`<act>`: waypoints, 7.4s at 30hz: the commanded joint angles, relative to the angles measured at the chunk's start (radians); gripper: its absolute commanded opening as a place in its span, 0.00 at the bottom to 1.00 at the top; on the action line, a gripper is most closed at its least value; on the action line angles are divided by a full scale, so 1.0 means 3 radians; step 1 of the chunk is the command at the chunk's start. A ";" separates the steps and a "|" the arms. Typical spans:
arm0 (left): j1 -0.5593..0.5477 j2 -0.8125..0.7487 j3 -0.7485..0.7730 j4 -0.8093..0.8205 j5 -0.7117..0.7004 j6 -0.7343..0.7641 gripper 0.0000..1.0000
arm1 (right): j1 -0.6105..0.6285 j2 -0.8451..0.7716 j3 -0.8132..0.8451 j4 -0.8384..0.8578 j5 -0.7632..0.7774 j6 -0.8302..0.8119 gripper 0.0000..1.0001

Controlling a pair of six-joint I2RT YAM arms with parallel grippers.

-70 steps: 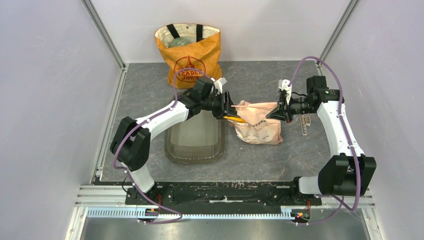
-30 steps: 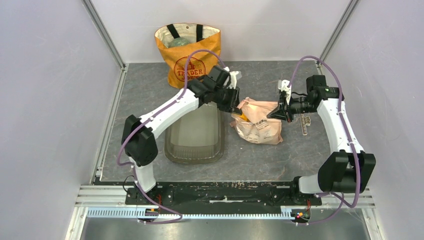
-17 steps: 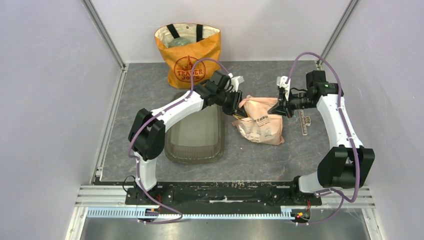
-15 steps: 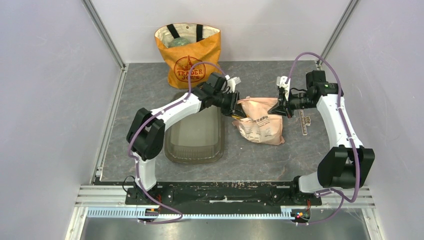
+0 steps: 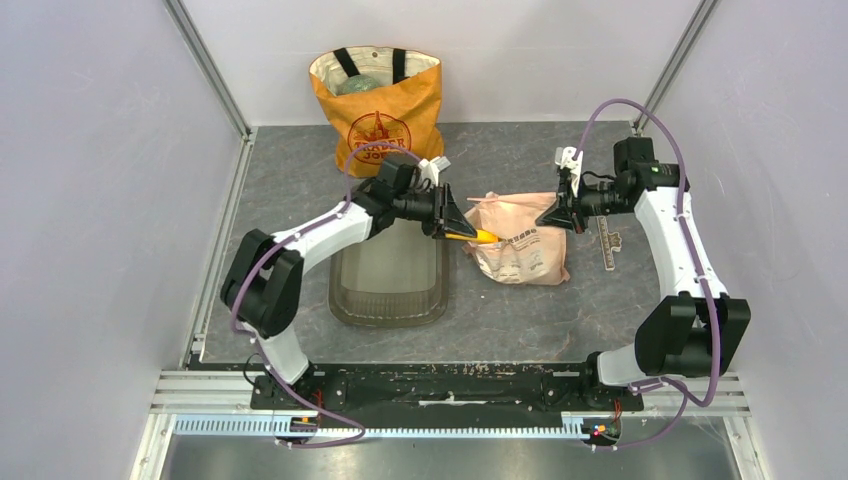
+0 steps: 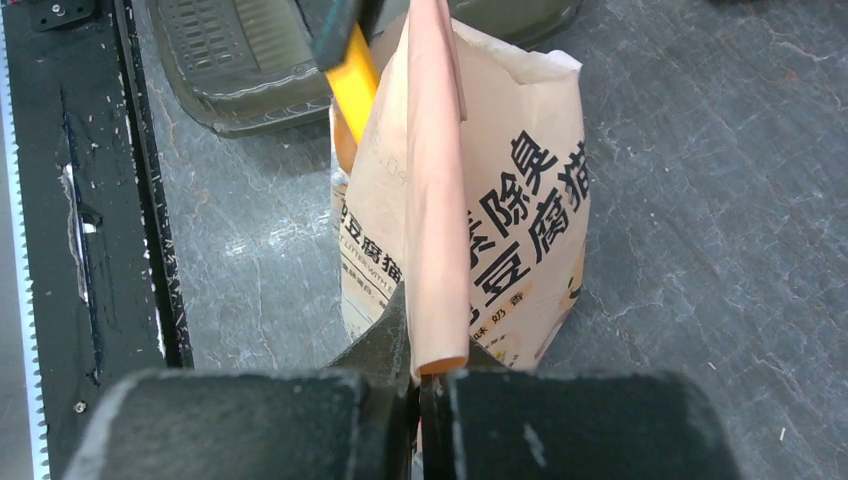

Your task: Fill the litter box with clean litter

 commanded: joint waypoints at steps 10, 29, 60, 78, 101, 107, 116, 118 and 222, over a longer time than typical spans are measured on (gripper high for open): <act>0.0377 -0.0617 -0.0197 -0.0339 0.0525 0.0117 0.02 | 0.0037 -0.0053 0.0373 0.0211 -0.0403 0.0261 0.00; 0.0870 -0.0972 -0.0399 -0.0504 0.0894 0.0186 0.02 | 0.0103 -0.0046 0.0637 0.0166 -0.0443 0.0424 0.00; 0.1392 -0.1105 -0.0405 -0.0416 0.1251 0.0000 0.02 | 0.0418 0.0185 0.1197 0.0136 -0.0421 0.0612 0.00; 0.1735 -0.1346 -0.0440 -0.0933 0.1320 0.0308 0.02 | 0.0529 0.0342 0.1373 0.0155 -0.0338 0.0687 0.00; 0.2532 -0.1633 -0.0046 -0.2987 0.1309 0.1886 0.02 | 0.0651 0.0423 0.1457 0.0193 -0.0291 0.0716 0.00; 0.2595 -0.1629 -0.0003 -0.3200 0.0768 0.2117 0.02 | 0.0655 0.0415 0.1441 0.0180 -0.0263 0.0701 0.00; 0.2338 -0.1536 0.0279 -0.3166 -0.0663 0.2235 0.02 | 0.0650 0.0417 0.1386 0.0158 -0.0207 0.0669 0.00; 0.2149 -0.1542 0.0354 -0.3178 -0.0991 0.2285 0.02 | 0.0655 0.0417 0.1373 0.0155 -0.0181 0.0664 0.00; 0.0869 -0.0306 0.0136 -0.0868 0.1246 0.0610 0.02 | 0.0650 0.0289 0.1202 -0.0182 -0.0081 0.0096 0.00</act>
